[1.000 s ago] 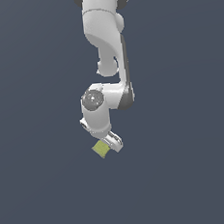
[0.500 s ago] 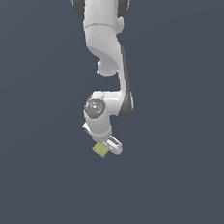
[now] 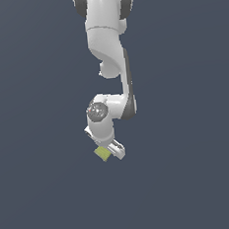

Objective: Pick up the object and move it to a goal position.

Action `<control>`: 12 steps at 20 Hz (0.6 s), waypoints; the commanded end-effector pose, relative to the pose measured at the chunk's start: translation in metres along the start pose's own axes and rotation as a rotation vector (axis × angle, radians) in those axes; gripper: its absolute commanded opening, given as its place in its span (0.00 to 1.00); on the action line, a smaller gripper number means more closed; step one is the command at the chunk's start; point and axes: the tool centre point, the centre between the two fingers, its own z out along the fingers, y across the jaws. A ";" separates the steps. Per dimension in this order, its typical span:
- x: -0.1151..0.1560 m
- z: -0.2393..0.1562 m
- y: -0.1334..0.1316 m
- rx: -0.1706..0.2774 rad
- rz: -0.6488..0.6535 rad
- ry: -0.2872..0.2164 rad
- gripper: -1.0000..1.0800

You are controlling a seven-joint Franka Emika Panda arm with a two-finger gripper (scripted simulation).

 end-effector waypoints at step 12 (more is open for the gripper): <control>-0.008 -0.014 -0.002 0.000 0.000 0.000 0.00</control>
